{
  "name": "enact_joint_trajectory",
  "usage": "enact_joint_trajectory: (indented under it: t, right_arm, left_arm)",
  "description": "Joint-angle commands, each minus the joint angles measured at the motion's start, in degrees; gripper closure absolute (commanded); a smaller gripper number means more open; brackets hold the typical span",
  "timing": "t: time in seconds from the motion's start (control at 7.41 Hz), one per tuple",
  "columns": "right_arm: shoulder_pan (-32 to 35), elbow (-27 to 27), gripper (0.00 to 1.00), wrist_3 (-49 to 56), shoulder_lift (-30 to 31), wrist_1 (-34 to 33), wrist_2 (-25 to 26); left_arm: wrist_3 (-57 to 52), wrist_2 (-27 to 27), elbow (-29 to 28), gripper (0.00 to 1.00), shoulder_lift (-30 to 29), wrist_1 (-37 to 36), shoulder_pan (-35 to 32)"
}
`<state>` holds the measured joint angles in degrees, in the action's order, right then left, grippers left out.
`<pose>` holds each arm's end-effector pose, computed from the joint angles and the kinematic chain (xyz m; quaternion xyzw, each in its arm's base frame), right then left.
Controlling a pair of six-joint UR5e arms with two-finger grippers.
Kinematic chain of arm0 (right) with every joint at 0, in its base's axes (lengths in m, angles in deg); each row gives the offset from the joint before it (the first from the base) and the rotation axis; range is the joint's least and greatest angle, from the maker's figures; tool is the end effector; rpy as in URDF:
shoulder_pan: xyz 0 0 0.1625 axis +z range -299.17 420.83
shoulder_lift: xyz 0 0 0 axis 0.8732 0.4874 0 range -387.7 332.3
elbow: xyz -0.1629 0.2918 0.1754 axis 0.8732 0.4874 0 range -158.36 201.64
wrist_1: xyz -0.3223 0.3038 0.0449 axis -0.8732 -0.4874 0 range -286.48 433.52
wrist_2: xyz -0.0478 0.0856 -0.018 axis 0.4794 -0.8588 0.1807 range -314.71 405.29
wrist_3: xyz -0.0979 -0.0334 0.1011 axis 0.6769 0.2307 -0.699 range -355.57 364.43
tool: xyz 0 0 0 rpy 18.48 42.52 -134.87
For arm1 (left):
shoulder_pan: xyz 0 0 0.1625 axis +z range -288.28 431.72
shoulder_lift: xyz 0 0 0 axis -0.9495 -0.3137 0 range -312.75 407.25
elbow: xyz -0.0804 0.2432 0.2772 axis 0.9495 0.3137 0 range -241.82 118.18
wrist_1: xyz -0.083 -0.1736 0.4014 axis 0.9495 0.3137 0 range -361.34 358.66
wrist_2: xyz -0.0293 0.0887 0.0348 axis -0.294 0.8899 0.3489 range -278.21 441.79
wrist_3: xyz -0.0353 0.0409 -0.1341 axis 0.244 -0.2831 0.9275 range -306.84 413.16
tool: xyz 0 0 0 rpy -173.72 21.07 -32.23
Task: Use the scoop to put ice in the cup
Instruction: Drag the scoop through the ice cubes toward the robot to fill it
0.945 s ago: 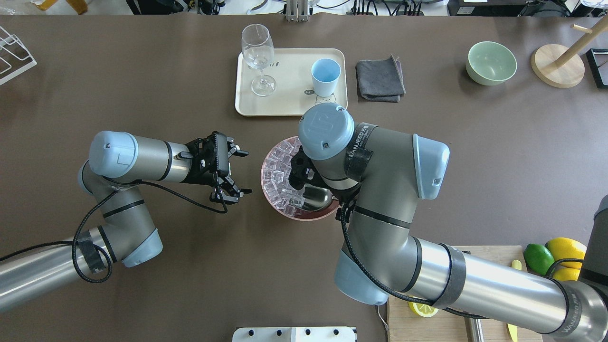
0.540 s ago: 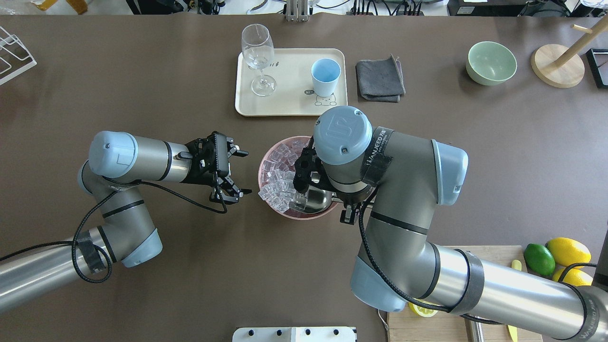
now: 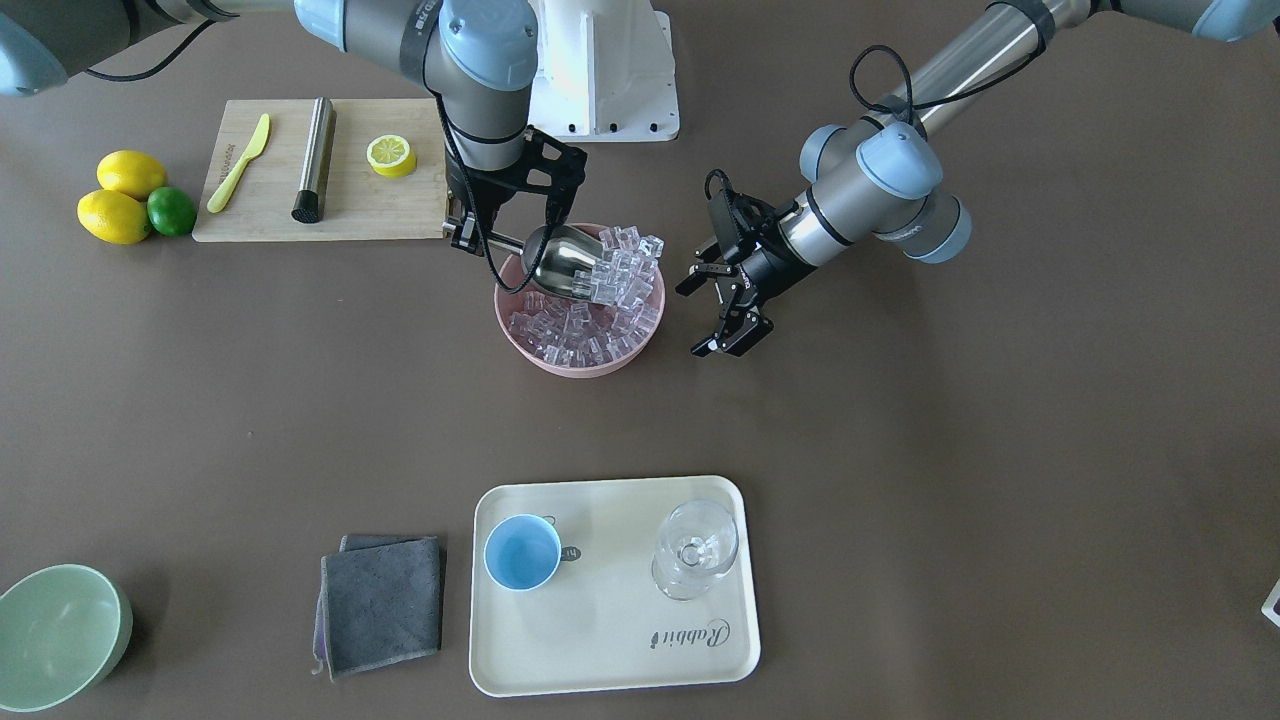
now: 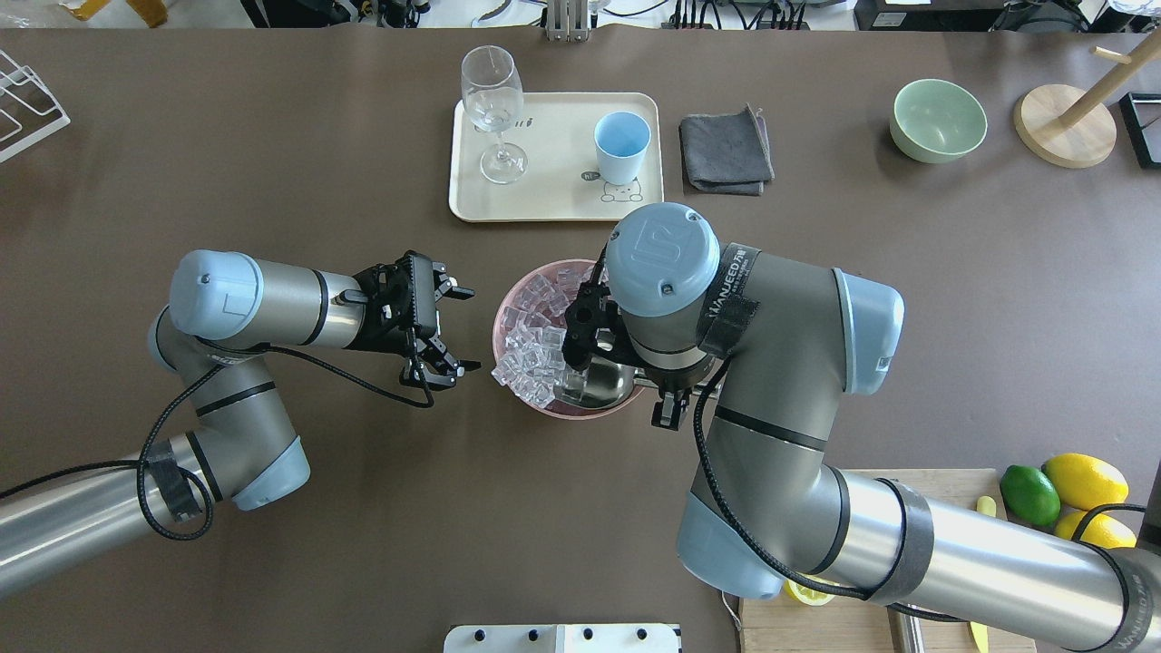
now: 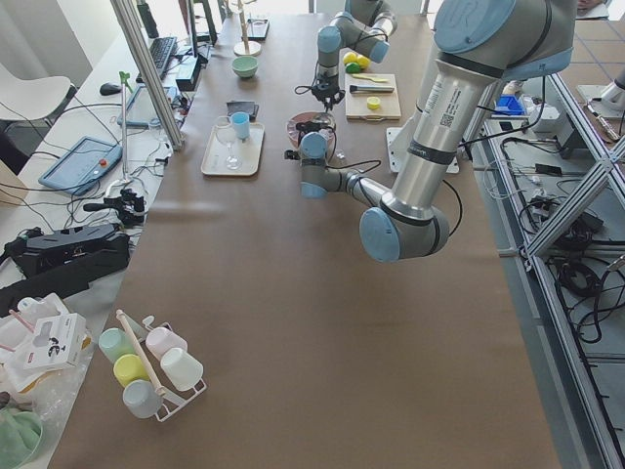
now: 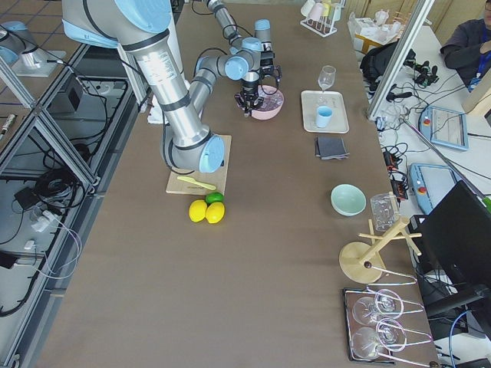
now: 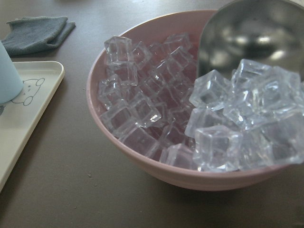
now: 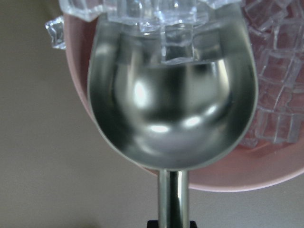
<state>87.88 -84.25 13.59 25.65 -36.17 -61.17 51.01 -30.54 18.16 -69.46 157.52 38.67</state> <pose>-0.5304 -0.3746 0.1907 0.1874 -0.2491 -0.5915 0.7436 0.5587 -0.4570 0.2886 0.5262 0.4328 0.4695 0.5615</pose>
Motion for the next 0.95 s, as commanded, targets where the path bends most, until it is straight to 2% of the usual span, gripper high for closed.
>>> enact_joint_trajectory:
  t: [0.0, 0.41, 0.81]
  right_arm:
    - [0.0, -0.6, 1.00, 0.3, 3.8, 6.7, -0.2]
    - [0.0, -1.1, 1.00, 2.2, 4.2, 8.5, -3.8]
    - [0.9, -3.7, 1.00, 3.3, 4.7, 8.5, -5.5]
  left_arm:
    - [0.0, -0.1, 0.0, 0.01, 0.0, -0.1, 0.0]
    - [0.0, -0.7, 0.5, 0.01, 0.3, -0.4, -0.2]
    - [0.0, -1.0, 1.4, 0.01, 0.7, -0.5, -0.4]
